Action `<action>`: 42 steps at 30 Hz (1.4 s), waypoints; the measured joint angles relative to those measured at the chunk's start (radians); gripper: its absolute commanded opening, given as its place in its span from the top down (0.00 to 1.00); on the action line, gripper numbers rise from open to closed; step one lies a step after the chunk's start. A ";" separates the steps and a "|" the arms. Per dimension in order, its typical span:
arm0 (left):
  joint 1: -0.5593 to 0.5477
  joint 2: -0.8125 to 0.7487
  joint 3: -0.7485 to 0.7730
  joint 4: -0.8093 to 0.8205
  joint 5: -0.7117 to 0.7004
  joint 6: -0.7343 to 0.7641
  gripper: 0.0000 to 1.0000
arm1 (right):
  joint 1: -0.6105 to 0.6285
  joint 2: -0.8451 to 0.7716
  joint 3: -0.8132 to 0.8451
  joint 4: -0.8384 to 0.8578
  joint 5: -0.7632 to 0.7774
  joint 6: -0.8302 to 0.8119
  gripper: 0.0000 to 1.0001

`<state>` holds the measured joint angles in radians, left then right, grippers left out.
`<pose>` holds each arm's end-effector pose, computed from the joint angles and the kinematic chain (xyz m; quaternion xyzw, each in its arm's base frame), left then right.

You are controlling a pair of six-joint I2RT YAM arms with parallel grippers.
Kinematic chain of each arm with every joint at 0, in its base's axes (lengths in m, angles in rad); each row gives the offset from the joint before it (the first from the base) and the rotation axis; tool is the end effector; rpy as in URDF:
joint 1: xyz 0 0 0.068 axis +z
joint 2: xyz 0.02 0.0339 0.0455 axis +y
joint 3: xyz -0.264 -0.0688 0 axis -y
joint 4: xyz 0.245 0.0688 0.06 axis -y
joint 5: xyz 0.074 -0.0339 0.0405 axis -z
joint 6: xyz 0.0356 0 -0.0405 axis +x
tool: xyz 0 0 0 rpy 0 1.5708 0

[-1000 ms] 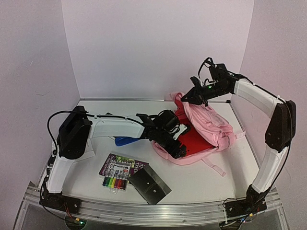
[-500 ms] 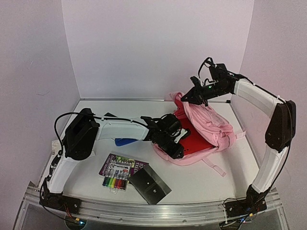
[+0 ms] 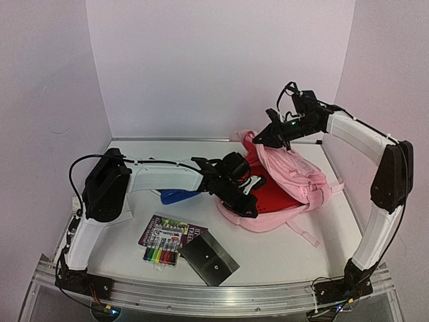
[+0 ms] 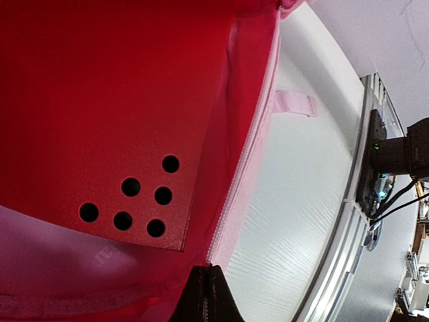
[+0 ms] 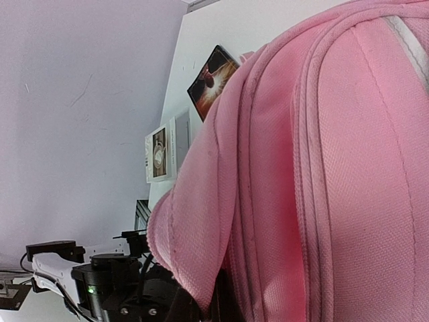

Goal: Pack the student bag
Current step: Place the files in the student bag, then pick up the book from the center of the board.

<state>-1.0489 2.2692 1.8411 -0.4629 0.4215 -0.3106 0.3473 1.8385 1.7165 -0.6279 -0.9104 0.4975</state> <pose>0.2389 -0.4446 0.1858 0.3977 0.8347 -0.3583 0.1296 0.3764 0.1661 0.3325 -0.1131 0.8344 0.5146 0.1616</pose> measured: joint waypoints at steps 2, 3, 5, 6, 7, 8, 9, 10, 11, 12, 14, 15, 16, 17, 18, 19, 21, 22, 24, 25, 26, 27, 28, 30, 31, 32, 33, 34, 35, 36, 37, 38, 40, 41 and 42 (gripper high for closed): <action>0.001 -0.021 0.000 0.002 0.007 -0.003 1.00 | 0.000 0.000 -0.007 0.004 -0.001 -0.002 1.00; 0.001 -0.031 0.000 0.003 0.007 -0.004 1.00 | 0.000 0.000 -0.011 0.006 -0.001 -0.003 1.00; 0.002 -0.050 0.000 0.004 0.003 -0.002 0.99 | 0.000 0.000 -0.018 0.010 -0.002 -0.006 1.00; 0.002 -0.058 -0.001 0.003 -0.002 -0.001 0.91 | 0.000 -0.001 -0.021 0.013 -0.004 -0.008 1.00; 0.002 -0.065 -0.002 0.002 -0.009 0.000 0.82 | 0.000 -0.002 -0.026 0.018 -0.006 -0.010 1.00; 0.004 -0.072 -0.004 0.000 -0.017 -0.001 0.69 | 0.000 -0.004 -0.031 0.022 -0.007 -0.012 1.00; 0.006 -0.080 -0.007 -0.004 -0.024 -0.004 0.58 | 0.000 -0.008 -0.036 0.026 -0.008 -0.015 1.00; 0.010 -0.088 -0.010 -0.010 -0.029 -0.007 0.51 | 0.000 -0.011 -0.042 0.029 -0.007 -0.018 1.00; 0.013 -0.098 -0.012 -0.015 -0.032 -0.015 0.45 | 0.000 -0.015 -0.048 0.029 -0.006 -0.023 1.00; 0.018 -0.110 -0.015 -0.017 -0.035 -0.029 0.42 | 0.000 -0.017 -0.054 0.029 -0.005 -0.027 1.00; 0.033 -0.138 -0.023 -0.018 -0.042 -0.049 0.36 | 0.001 -0.019 -0.062 0.029 -0.001 -0.041 1.00; 0.043 -0.154 -0.028 -0.019 -0.044 -0.066 0.35 | 0.001 -0.019 -0.064 0.028 0.001 -0.049 1.00; 0.057 -0.173 -0.037 -0.017 -0.048 -0.083 0.34 | 0.001 -0.020 -0.067 0.029 0.004 -0.058 1.00; 0.075 -0.196 -0.053 -0.015 -0.049 -0.111 0.33 | 0.001 -0.020 -0.069 0.027 0.007 -0.068 1.00; 0.099 -0.224 -0.075 -0.016 -0.049 -0.140 0.29 | 0.001 -0.022 -0.072 0.027 0.011 -0.080 1.00; 0.128 -0.255 -0.102 -0.016 -0.050 -0.174 0.23 | 0.001 -0.024 -0.076 0.026 0.015 -0.090 1.00; 0.191 -0.324 -0.173 -0.017 -0.068 -0.232 0.14 | 0.001 -0.031 -0.086 0.023 0.026 -0.114 1.00; 0.226 -0.366 -0.216 -0.028 -0.099 -0.261 0.12 | 0.001 -0.035 -0.092 0.021 0.031 -0.127 1.00; 0.277 -0.430 -0.270 -0.071 -0.165 -0.299 0.09 | 0.001 -0.041 -0.105 0.018 0.039 -0.147 1.00; 0.296 -0.466 -0.296 -0.094 -0.205 -0.325 0.09 | 0.001 -0.045 -0.114 0.016 0.044 -0.160 1.00; 0.304 -0.497 -0.320 -0.114 -0.237 -0.346 0.09 | 0.001 -0.047 -0.122 0.015 0.048 -0.169 1.00; 0.308 -0.532 -0.348 -0.139 -0.267 -0.374 0.09 | 0.001 -0.049 -0.132 0.015 0.054 -0.178 1.00; 0.309 -0.571 -0.380 -0.163 -0.294 -0.403 0.08 | 0.001 -0.050 -0.143 0.013 0.061 -0.187 0.95; 0.307 -0.635 -0.433 -0.215 -0.334 -0.448 0.08 | 0.001 -0.050 -0.162 0.008 0.076 -0.200 0.86; 0.306 -0.667 -0.460 -0.241 -0.354 -0.471 0.07 | 0.001 -0.050 -0.172 0.005 0.083 -0.207 0.82; 0.307 -0.692 -0.487 -0.244 -0.371 -0.496 0.07 | 0.001 -0.051 -0.182 0.006 0.090 -0.210 0.77; 0.309 -0.720 -0.520 -0.243 -0.386 -0.525 0.06 | 0.001 -0.051 -0.194 0.007 0.096 -0.217 0.70; 0.314 -0.755 -0.564 -0.247 -0.400 -0.560 0.06 | 0.001 -0.051 -0.207 0.007 0.099 -0.230 0.64; 0.321 -0.786 -0.602 -0.261 -0.408 -0.587 0.05 | 0.001 -0.051 -0.219 0.005 0.104 -0.233 0.55; 0.329 -0.820 -0.640 -0.281 -0.422 -0.618 0.03 | 0.001 -0.051 -0.232 0.000 0.109 -0.232 0.49; 0.336 -0.852 -0.672 -0.297 -0.433 -0.649 0.01 | 0.000 -0.051 -0.238 -0.006 0.111 -0.233 0.41; 0.343 -0.882 -0.698 -0.317 -0.444 -0.676 0.01 | 0.000 -0.051 -0.240 -0.013 0.112 -0.236 0.35; 0.354 -0.935 -0.730 -0.358 -0.470 -0.735 0.00 | 0.000 -0.051 -0.234 -0.016 0.112 -0.238 0.24; 0.357 -0.958 -0.738 -0.383 -0.479 -0.761 0.00 | 0.000 -0.051 -0.225 -0.019 0.113 -0.239 0.20; 0.361 -0.980 -0.743 -0.409 -0.488 -0.786 0.00 | 0.001 -0.050 -0.212 -0.023 0.114 -0.240 0.13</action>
<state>-0.6881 1.2893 1.0981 -0.8720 -0.0668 -1.0964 0.3485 1.7889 1.5041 -0.6513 -0.7969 0.2574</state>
